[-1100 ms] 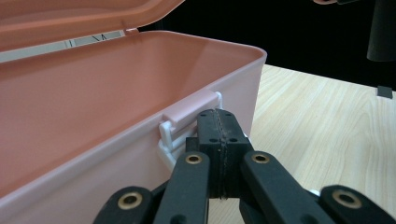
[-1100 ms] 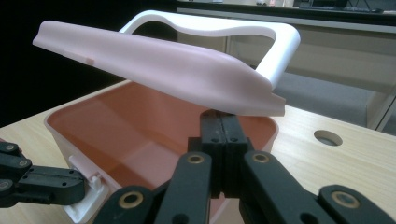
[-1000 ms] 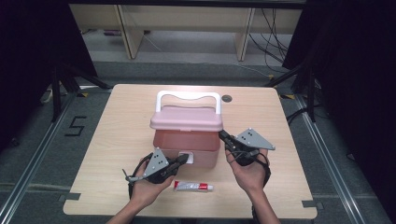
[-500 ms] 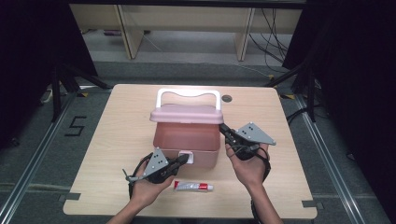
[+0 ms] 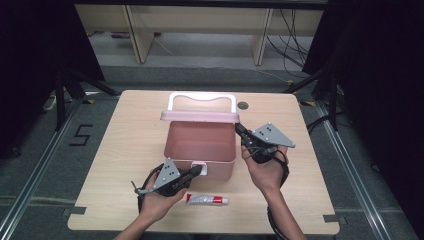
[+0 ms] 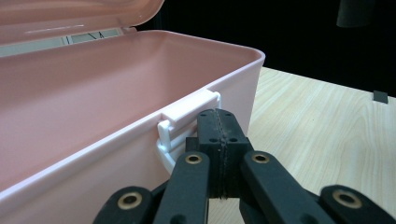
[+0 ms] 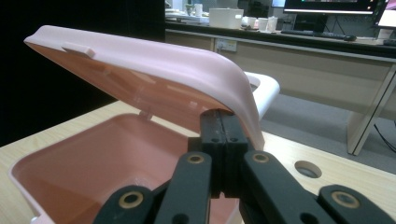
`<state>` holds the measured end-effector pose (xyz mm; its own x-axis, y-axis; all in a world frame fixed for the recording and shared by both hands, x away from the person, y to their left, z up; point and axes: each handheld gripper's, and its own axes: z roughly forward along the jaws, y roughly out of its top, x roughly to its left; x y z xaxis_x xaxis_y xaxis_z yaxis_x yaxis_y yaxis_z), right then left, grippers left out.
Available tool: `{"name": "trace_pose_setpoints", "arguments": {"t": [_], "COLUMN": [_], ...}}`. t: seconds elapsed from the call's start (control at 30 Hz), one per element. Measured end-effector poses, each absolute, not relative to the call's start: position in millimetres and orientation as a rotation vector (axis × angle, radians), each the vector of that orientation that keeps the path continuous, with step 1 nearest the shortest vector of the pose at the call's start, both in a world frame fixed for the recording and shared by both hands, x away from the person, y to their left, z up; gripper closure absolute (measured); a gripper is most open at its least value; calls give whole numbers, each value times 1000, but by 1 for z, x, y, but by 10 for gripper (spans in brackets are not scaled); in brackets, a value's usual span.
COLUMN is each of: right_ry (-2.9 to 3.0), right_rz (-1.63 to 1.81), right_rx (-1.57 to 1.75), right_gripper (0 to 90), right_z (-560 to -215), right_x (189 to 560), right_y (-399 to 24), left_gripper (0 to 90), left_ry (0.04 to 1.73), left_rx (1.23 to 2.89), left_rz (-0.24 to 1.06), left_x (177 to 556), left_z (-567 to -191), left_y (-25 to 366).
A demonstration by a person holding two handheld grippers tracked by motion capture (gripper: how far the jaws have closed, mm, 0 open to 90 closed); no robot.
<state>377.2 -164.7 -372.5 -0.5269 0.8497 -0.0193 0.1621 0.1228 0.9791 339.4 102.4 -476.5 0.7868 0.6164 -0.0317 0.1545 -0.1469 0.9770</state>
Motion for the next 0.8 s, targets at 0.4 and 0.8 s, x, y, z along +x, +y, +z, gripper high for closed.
{"name": "trace_pose_setpoints", "arguments": {"t": [0.4,0.8], "right_ry": [1769,1733], "right_rz": [1453,1465], "right_rx": [963,984], "right_gripper": [900,900], "right_z": [-360,-353], "right_x": [392,407], "right_y": [-159,-157], "left_gripper": [900,900], "left_ry": [614,614], "left_rx": [1695,1693], "left_rz": [447,448], "left_x": [339,339], "left_z": [-477,-477], "left_y": [102,102]}}
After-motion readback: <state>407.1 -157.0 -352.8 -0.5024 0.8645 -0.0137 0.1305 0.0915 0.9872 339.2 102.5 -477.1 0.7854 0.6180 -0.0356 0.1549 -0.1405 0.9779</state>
